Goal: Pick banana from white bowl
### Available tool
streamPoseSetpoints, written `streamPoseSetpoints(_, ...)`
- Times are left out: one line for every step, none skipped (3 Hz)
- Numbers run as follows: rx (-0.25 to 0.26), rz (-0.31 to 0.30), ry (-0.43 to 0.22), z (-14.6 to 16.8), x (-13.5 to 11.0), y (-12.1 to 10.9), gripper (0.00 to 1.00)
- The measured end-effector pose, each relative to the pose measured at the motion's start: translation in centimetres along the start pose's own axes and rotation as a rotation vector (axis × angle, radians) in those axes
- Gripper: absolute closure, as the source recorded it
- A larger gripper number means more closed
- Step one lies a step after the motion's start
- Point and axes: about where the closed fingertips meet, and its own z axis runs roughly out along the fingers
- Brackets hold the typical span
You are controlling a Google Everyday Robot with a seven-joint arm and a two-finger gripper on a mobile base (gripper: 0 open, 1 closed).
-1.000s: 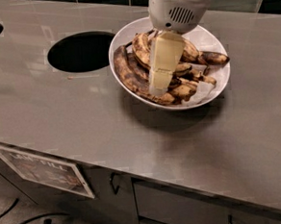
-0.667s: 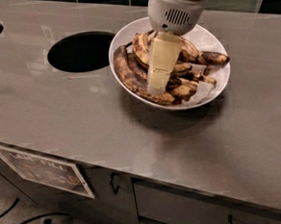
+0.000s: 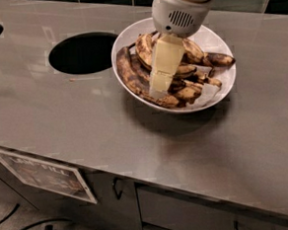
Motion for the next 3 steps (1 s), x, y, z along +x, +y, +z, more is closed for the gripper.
streamPoseSetpoints(0.001, 0.022, -0.007, 0.25, 0.1, -0.09, 0.0)
streamPoseSetpoints(0.001, 0.044, -0.001, 0.59, 0.35, -0.26, 0.0)
streamPoseSetpoints(-0.001, 0.06, 0.013, 1.19, 0.48, -0.77, 0.0)
